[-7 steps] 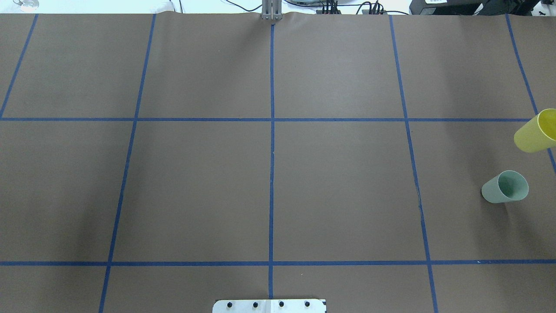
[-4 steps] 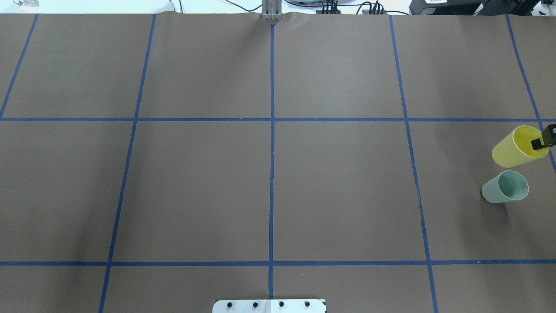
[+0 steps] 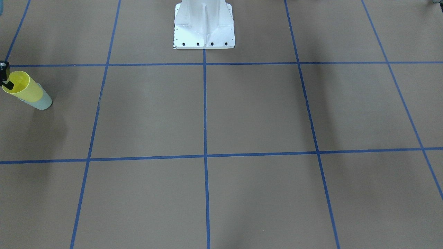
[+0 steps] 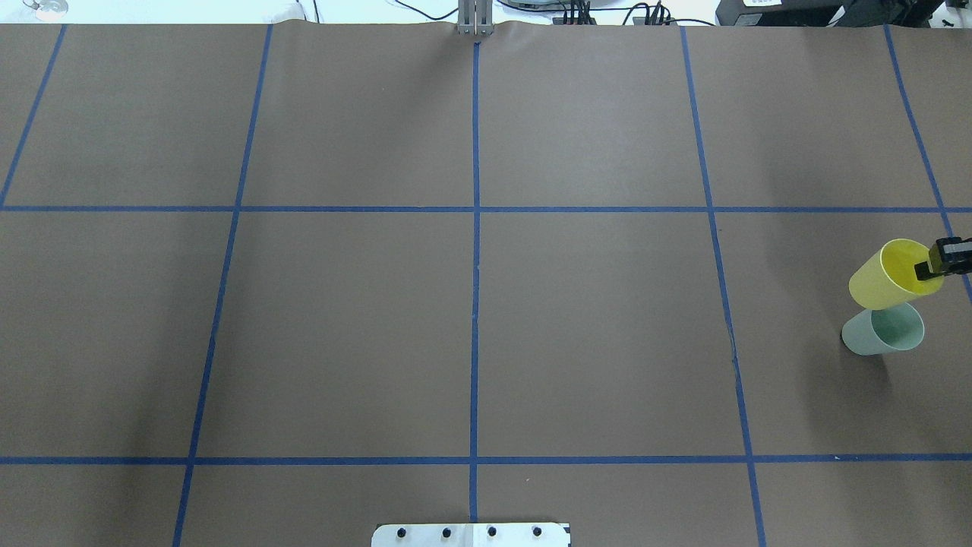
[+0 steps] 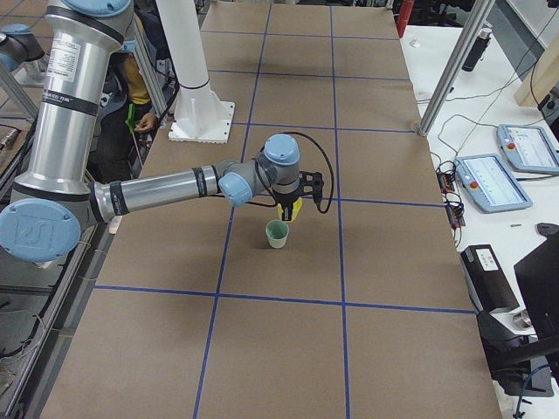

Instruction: Transfer and stack yellow cup on green cup

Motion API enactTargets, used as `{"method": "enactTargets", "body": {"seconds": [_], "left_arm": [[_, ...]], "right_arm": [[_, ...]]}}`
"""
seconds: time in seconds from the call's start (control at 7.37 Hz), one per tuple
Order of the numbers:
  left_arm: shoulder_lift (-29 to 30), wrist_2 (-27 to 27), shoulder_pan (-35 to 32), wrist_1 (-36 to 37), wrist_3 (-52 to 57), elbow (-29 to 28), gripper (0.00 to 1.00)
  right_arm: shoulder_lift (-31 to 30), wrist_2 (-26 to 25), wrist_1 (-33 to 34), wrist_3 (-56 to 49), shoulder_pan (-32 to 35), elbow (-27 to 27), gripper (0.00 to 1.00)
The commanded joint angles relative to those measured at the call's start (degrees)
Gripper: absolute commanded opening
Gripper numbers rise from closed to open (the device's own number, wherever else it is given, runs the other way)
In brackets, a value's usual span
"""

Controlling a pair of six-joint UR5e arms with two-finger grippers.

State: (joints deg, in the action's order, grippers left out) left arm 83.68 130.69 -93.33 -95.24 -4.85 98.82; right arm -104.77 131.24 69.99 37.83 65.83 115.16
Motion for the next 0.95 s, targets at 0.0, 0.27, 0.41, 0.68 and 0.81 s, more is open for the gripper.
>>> {"method": "enactTargets", "body": {"seconds": [0.0, 0.27, 0.41, 0.68, 0.81], "left_arm": [[0.0, 0.0, 0.1, -1.1, -0.1, -0.3, 1.0], [0.0, 0.0, 0.1, -1.1, -0.1, -0.4, 1.0], [0.0, -0.1, 0.1, -1.2, 0.0, -0.4, 1.0], [0.0, -0.1, 0.1, -1.2, -0.1, -0.5, 1.0], [0.0, -0.1, 0.1, -1.2, -0.1, -0.5, 1.0]], "right_arm": [[-3.6, -0.3, 0.0, -0.9, 0.0, 1.6, 0.0], [-3.9, -0.5, 0.0, -1.7, -0.1, 1.2, 0.0], [-3.9, -0.6, 0.0, -1.6, -0.1, 1.1, 0.0], [-3.5, -0.6, -0.1, -1.6, -0.2, 0.5, 0.0], [-3.3, -0.6, 0.0, -1.5, -0.2, 0.3, 0.0]]}}
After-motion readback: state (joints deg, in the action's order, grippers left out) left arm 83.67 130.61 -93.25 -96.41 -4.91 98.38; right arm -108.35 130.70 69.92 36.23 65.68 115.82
